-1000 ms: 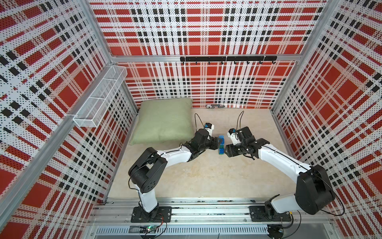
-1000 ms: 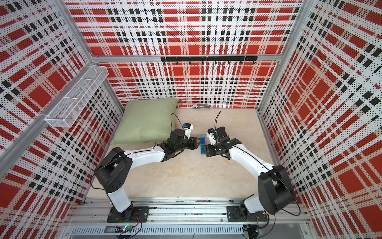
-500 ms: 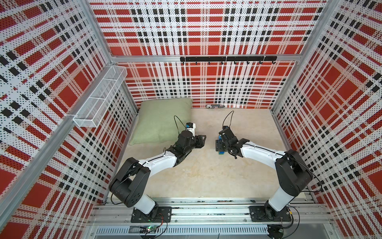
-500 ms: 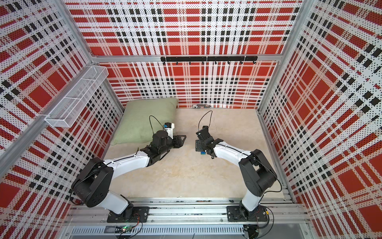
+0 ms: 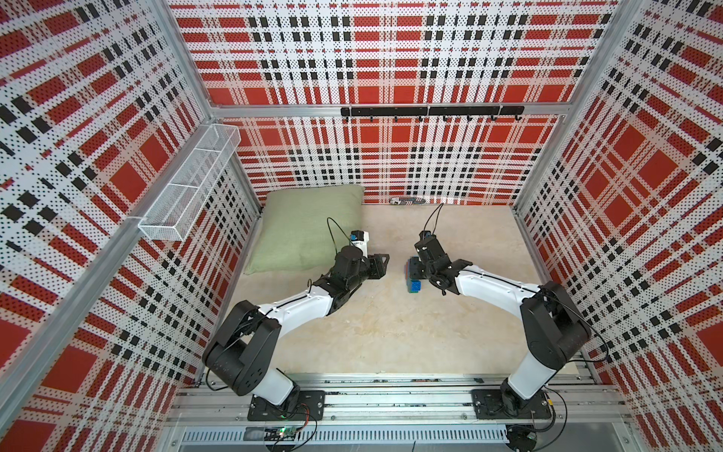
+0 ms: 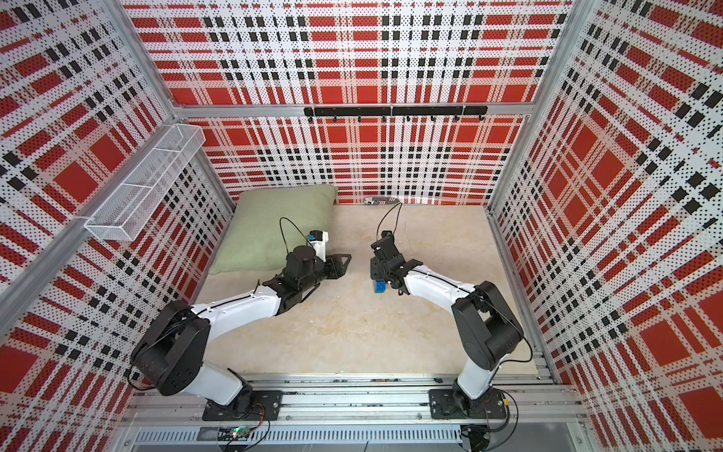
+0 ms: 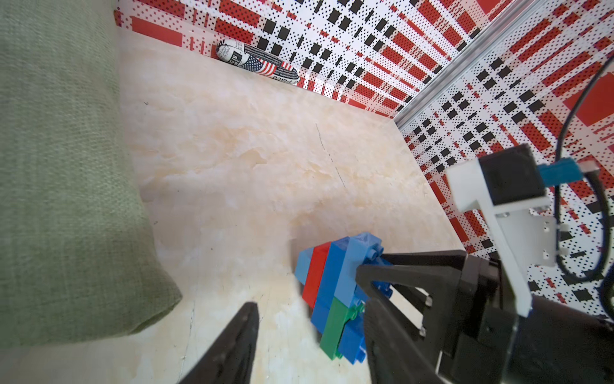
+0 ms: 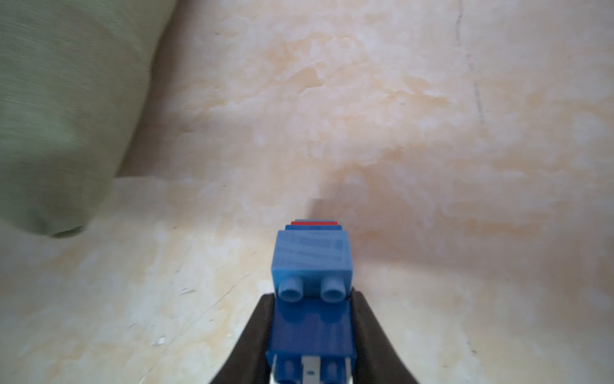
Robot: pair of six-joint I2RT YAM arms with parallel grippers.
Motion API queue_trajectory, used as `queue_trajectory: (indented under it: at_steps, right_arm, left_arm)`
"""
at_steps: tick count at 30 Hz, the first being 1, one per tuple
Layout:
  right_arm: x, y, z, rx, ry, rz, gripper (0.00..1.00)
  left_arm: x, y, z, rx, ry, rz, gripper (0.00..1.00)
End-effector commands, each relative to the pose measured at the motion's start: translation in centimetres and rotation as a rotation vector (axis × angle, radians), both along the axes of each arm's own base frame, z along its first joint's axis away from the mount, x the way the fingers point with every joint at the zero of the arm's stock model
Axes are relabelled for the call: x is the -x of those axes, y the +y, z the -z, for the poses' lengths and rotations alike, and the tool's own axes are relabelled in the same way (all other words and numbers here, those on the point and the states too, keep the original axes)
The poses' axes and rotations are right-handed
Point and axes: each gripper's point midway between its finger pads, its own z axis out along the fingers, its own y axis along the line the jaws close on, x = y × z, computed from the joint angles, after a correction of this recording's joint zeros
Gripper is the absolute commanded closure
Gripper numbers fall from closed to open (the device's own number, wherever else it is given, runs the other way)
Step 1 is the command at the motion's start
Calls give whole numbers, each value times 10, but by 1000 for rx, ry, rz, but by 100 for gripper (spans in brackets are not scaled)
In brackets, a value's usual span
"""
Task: Assemble a heart with lego
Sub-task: Adjust the lego brick at the center of the board.
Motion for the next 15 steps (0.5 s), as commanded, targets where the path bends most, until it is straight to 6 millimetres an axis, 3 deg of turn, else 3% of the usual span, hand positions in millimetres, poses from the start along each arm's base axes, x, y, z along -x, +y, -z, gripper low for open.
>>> queue_trajectory:
  at_steps: [1, 6, 11, 15]
  right_arm:
    - [9, 18, -35, -311, -14, -56, 70]
    - [16, 34, -14, -593, 91, -134, 69]
    - [16, 31, 16, -698, 165, -123, 63]
    - [15, 10, 24, -664, 154, -84, 39]
  left_arm:
    - [4, 11, -8, -13, -28, -18, 44]
    - [10, 22, -14, -7, -46, -49, 44]
    - [15, 37, -16, -11, -58, -85, 44]
    - [19, 62, -20, -33, -96, -153, 40]
